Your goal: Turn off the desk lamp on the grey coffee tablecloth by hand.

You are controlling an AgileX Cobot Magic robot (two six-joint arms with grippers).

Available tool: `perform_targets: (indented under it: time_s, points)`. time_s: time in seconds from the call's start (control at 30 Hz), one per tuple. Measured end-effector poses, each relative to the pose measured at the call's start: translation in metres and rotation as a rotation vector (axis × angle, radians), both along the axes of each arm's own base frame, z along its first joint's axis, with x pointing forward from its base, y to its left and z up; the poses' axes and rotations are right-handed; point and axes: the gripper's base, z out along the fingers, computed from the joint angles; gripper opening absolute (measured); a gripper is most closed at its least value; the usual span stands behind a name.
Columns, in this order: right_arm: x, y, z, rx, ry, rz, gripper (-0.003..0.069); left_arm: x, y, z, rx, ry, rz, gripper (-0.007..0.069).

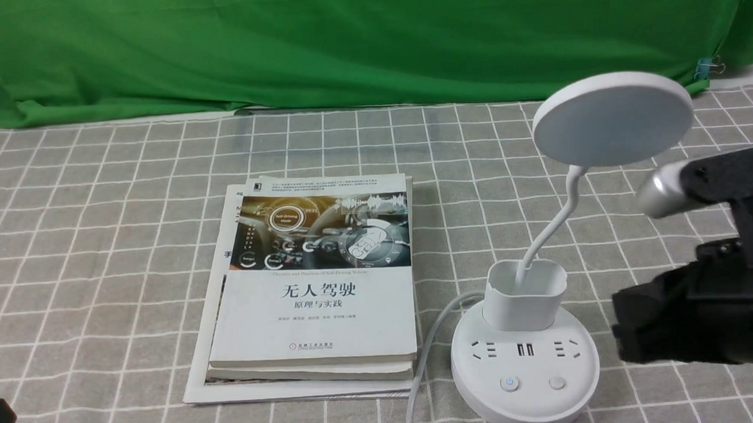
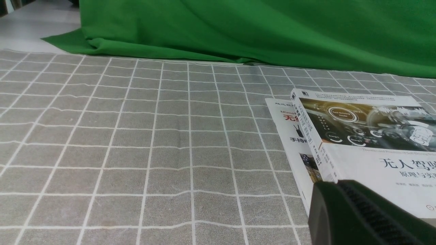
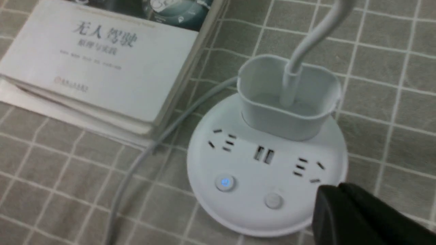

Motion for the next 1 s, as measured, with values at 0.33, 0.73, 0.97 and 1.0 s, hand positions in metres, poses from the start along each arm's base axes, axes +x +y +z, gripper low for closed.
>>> perform_targets:
  time_s: [0.33,0.73,0.97,1.0]
  points:
    - [-0.062,-0.039,-0.021,-0.038,0.039,0.087,0.0025,0.000,0.000,0.000,0.000,0.000,0.000,0.0001]
    - [-0.076,-0.039,-0.029,0.195,-0.196,0.151,0.0027,0.000,0.000,0.000,0.000,0.000,0.000,0.0001]
    - [-0.075,-0.039,-0.029,0.165,-0.229,0.170,0.0036,0.000,0.000,0.000,0.000,0.000,0.000,0.0001]
    - [-0.075,-0.040,-0.029,0.136,-0.248,0.186,0.0037,0.000,0.000,0.000,0.000,0.000,0.000,0.0001]
